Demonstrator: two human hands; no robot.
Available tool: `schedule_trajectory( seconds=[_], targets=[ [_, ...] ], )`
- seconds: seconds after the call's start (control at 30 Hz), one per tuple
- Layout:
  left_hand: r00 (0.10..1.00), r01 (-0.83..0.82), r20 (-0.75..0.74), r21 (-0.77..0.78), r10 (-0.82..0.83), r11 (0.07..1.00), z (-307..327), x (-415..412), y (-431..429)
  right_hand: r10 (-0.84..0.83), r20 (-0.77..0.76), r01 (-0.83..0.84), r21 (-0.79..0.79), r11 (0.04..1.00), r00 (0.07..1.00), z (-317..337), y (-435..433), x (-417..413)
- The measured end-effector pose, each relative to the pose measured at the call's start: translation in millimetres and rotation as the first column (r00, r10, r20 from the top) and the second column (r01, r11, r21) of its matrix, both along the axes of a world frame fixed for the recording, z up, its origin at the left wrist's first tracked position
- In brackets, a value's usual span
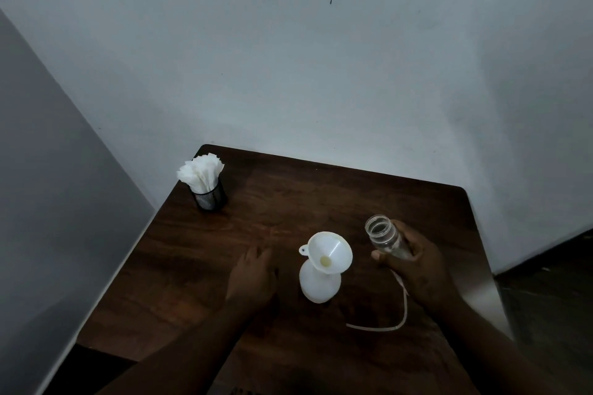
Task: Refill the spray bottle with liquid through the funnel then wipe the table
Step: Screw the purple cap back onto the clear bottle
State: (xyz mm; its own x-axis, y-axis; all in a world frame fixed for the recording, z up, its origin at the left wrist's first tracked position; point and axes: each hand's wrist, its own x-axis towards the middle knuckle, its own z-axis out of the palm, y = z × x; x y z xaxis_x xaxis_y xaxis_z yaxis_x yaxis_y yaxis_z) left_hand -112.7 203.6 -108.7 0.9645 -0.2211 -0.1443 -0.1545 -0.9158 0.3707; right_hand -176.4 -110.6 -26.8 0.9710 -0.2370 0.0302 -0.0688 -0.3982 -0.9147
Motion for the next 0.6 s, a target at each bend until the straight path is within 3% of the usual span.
schedule_trajectory(
  seconds=[0.1,0.2,0.4,0.6],
  targets=[
    [0.975,0.087,-0.218,0.178,-0.047,0.98,-8,4,5,-0.019,-0.023,0.02,0.035,0.999,1.0,-1,3,7],
    [0.956,0.146,-0.286,0.257,-0.07,0.955,-17,7,7,-0.032,-0.004,0.032,0.036,0.999,0.999,-2,6,15],
    [0.971,0.164,-0.208,0.226,-0.117,0.96,-22,14,8,-0.042,0.019,0.041,0.051,0.998,0.999,1,12,28],
    [0.997,0.051,-0.063,0.033,-0.049,0.998,-4,35,4,-0.069,0.032,0.066,0.085,0.994,0.997,1,16,38]
  ],
)
